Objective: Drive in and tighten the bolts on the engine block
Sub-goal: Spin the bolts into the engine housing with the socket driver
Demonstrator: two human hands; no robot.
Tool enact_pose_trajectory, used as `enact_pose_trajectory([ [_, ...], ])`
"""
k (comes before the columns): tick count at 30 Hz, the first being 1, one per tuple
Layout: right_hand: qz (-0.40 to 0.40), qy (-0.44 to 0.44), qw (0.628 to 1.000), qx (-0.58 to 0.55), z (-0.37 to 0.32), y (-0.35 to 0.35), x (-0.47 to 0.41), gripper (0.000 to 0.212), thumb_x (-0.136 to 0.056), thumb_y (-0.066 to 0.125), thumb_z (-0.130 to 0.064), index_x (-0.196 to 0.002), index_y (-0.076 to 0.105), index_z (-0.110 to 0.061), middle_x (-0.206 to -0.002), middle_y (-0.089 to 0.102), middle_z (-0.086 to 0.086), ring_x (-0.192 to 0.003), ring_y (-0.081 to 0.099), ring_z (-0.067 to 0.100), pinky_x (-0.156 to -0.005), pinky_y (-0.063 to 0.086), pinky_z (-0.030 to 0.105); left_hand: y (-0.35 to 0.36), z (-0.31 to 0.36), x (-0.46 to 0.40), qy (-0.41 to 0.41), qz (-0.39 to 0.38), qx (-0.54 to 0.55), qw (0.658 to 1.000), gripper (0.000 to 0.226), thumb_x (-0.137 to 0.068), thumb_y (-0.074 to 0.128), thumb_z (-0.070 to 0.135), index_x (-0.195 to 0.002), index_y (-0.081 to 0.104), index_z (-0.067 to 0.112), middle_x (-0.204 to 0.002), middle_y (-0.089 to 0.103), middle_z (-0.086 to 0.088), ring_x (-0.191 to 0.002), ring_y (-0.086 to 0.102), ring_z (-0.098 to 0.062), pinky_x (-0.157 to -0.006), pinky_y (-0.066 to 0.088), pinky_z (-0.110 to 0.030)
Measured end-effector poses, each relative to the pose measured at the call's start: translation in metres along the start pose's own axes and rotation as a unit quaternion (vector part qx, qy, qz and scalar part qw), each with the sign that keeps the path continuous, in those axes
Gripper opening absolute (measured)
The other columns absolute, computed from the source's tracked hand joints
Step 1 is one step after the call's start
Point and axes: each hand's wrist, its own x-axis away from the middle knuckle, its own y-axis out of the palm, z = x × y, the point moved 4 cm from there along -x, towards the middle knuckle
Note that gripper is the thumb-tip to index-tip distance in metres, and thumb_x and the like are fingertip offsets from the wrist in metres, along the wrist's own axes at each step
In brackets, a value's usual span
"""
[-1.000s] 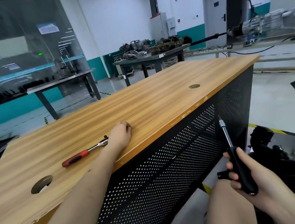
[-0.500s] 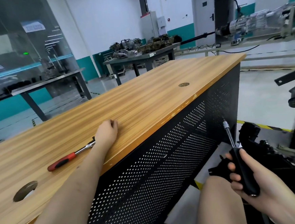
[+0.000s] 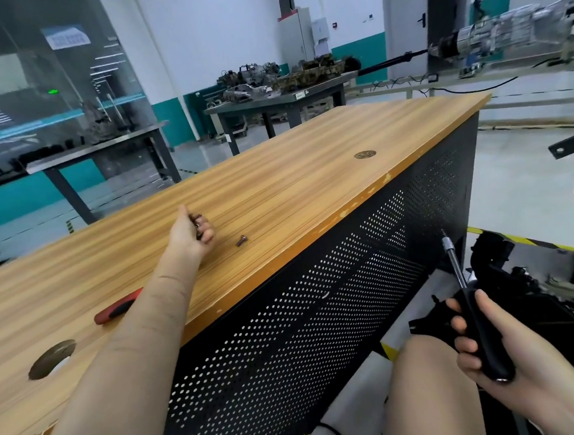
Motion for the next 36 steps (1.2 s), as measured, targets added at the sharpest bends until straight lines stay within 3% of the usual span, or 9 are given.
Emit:
enact_pose_trajectory([
  [2, -0.001, 0.002, 1.000, 0.001, 0.002, 0.000, -0.001, 0.034, -0.093, 0.043, -0.038, -0.088, 0.059, -0.009, -0.049, 0.050, -0.001, -0.033, 0.038, 0.006, -0.027, 0.029, 0.016, 0.003, -0.001, 0.006, 0.088, 0.000, -0.263, 0.961, 0.023, -0.097, 0.043, 0.036, -0.087, 0.046, 0.015, -0.059, 0.043, 0.004, -0.044, 0.036, -0.007, -0.037, 0.025, -0.015],
  [4, -0.002, 0.004, 1.000, 0.002, 0.003, 0.001, -0.001, 0.034, -0.093, 0.043, -0.038, -0.088, 0.059, -0.009, -0.049, 0.050, 0.000, -0.033, 0.038, 0.006, -0.027, 0.030, 0.016, 0.013, -0.004, 0.009, 0.218, 0.003, -0.538, 0.814, 0.017, -0.097, 0.043, 0.028, -0.096, 0.049, 0.013, -0.075, 0.052, -0.002, -0.058, 0.046, -0.011, -0.047, 0.031, -0.017],
  [10, 0.006, 0.009, 1.000, -0.002, 0.005, -0.001, -0.002, 0.035, -0.093, 0.043, -0.038, -0.088, 0.060, -0.008, -0.049, 0.050, -0.001, -0.032, 0.038, 0.006, -0.027, 0.029, 0.015, 0.033, -0.027, 0.001, 0.282, -0.014, -0.809, 0.515, 0.030, -0.099, 0.036, 0.024, -0.119, 0.052, 0.007, -0.109, 0.062, -0.013, -0.092, 0.057, -0.028, -0.067, 0.041, -0.032],
  [16, 0.017, 0.008, 1.000, -0.014, 0.006, -0.008, -0.001, 0.035, -0.094, 0.041, -0.038, -0.087, 0.059, -0.008, -0.048, 0.049, -0.001, -0.032, 0.037, 0.006, -0.028, 0.028, 0.014, 0.024, -0.019, -0.001, 0.274, -0.013, -0.719, 0.638, 0.027, -0.096, 0.043, 0.022, -0.116, 0.059, 0.010, -0.113, 0.062, -0.011, -0.087, 0.058, -0.023, -0.066, 0.040, -0.026],
  [20, 0.018, 0.010, 1.000, -0.010, 0.006, -0.011, 0.000, 0.035, -0.094, 0.042, -0.038, -0.087, 0.059, -0.008, -0.048, 0.050, -0.001, -0.032, 0.038, 0.006, -0.027, 0.029, 0.015, 0.007, -0.002, -0.002, 0.176, 0.026, -0.343, 0.922, 0.023, -0.096, 0.045, 0.018, -0.116, 0.055, 0.011, -0.077, 0.057, -0.003, -0.050, 0.036, -0.006, -0.042, 0.030, -0.016],
  [22, 0.022, 0.013, 1.000, -0.010, 0.004, -0.014, 0.000, 0.036, -0.094, 0.041, -0.038, -0.086, 0.059, -0.008, -0.048, 0.049, -0.001, -0.032, 0.037, 0.006, -0.027, 0.028, 0.014, 0.003, 0.006, -0.001, 0.067, 0.020, -0.107, 0.992, 0.014, -0.096, 0.044, 0.016, -0.105, 0.054, 0.011, -0.059, 0.038, 0.007, -0.042, 0.029, -0.004, -0.036, 0.023, -0.013],
  [30, 0.033, 0.020, 0.999, -0.019, 0.008, -0.019, -0.002, 0.036, -0.095, 0.040, -0.038, -0.086, 0.058, -0.008, -0.047, 0.049, -0.002, -0.031, 0.037, 0.006, -0.028, 0.028, 0.012, -0.001, -0.005, 0.006, -0.121, -0.026, 0.092, 0.988, 0.031, -0.096, 0.041, 0.026, -0.092, 0.057, 0.000, -0.067, 0.045, 0.000, -0.046, 0.039, -0.003, -0.034, 0.030, -0.009],
  [34, 0.038, 0.021, 0.999, -0.021, 0.009, -0.022, -0.001, 0.036, -0.095, 0.040, -0.038, -0.085, 0.058, -0.008, -0.048, 0.049, -0.001, -0.031, 0.037, 0.006, -0.028, 0.027, 0.013, 0.004, -0.009, 0.000, -0.102, -0.020, -0.107, 0.989, 0.039, -0.096, 0.039, 0.039, -0.091, 0.056, 0.004, -0.056, 0.041, 0.003, -0.036, 0.029, -0.004, -0.030, 0.021, -0.012],
  [36, 0.040, 0.019, 0.999, -0.026, 0.008, -0.023, -0.001, 0.036, -0.095, 0.040, -0.038, -0.084, 0.058, -0.008, -0.047, 0.048, -0.001, -0.031, 0.037, 0.006, -0.028, 0.027, 0.012, 0.008, -0.008, -0.002, -0.012, 0.010, -0.359, 0.933, 0.035, -0.096, 0.043, 0.038, -0.095, 0.057, 0.006, -0.057, 0.039, 0.003, -0.038, 0.031, -0.007, -0.030, 0.025, -0.016],
])
